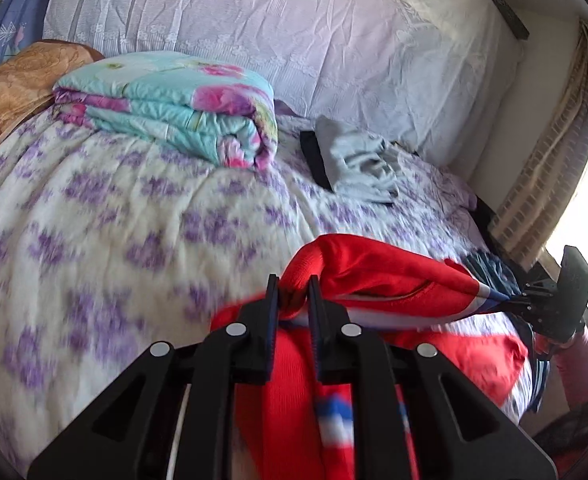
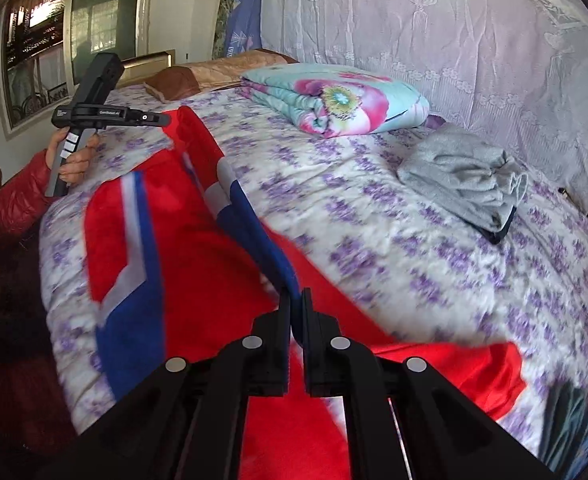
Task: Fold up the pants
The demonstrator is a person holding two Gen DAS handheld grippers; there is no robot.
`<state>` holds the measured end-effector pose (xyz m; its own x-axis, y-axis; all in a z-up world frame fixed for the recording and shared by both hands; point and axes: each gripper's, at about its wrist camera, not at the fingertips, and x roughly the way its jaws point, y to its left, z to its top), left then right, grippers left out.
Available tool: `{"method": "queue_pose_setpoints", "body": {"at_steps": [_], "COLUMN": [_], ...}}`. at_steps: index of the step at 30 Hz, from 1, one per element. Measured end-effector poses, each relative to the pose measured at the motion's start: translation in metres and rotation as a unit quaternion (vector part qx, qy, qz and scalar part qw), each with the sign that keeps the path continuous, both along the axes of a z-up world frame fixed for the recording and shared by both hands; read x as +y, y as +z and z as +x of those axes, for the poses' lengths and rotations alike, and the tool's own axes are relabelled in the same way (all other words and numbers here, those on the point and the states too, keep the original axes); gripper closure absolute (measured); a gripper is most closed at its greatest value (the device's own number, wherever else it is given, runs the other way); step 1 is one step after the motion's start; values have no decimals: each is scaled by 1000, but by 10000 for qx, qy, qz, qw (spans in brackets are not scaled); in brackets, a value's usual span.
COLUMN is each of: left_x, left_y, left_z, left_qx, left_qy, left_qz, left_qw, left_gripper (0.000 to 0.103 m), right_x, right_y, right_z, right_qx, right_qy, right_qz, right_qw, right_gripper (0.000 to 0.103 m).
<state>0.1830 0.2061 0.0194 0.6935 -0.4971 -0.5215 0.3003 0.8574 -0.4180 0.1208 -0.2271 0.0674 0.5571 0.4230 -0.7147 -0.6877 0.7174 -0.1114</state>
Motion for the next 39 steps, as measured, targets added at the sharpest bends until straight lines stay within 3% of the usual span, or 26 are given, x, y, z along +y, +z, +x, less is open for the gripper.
{"method": "queue_pose_setpoints", "body": {"at_steps": [2, 6, 10, 12, 14, 16, 20, 23, 26, 34, 39], "left_x": [4, 15, 16, 10, 3, -3, -20, -23, -20, -11, -15], "left_y": [-8, -36, -42, -38, -29, -20, -14, -24, -33, -18, -25], "left_z": [-16, -52, -80, -82, -78, -70, -51, -36, -27, -22, -18], "left_qx": [224, 850, 987, 1034, 1029, 986, 1096, 1482, 1687, 1633, 1928], "left_qy": [36, 334, 523, 627, 611, 567, 857, 1177, 1296, 1497, 1440], "left_qz": [-119, -607, -1329, -1419, -1710, -1984, -1773, -1710, -1879, -2064, -2161], "left_qw": [9997, 9940, 9848, 9825, 9780, 9735, 9743, 9669, 9589, 9531, 9463], "left_gripper": [88, 91, 91, 87, 69, 60, 58, 58, 58, 58, 56], "right_x": [0, 8, 11, 9, 8, 10, 11, 8, 6, 10, 12], "right_y": [-10, -37, -60, -67, -71, -75, -76, -75, -75, -79, -81], "right_z": [-17, -52, -65, -67, -69, -71, -75, -72, -70, -67, -65], "right_qx": [22, -363, -374, -359, -432, -496, -611, -521, -422, -346, -269], "right_qy": [-23, -217, -467, -576, -676, -731, -790, -772, -773, -791, -786], "right_qz": [76, -128, -36, 85, 144, 97, 80, 177, 231, 121, 55], "right_qw": [10000, 9990, 9982, 9977, 9967, 9960, 9950, 9955, 9959, 9962, 9965], "right_gripper": [98, 98, 98, 97, 97, 97, 97, 97, 97, 96, 95]}}
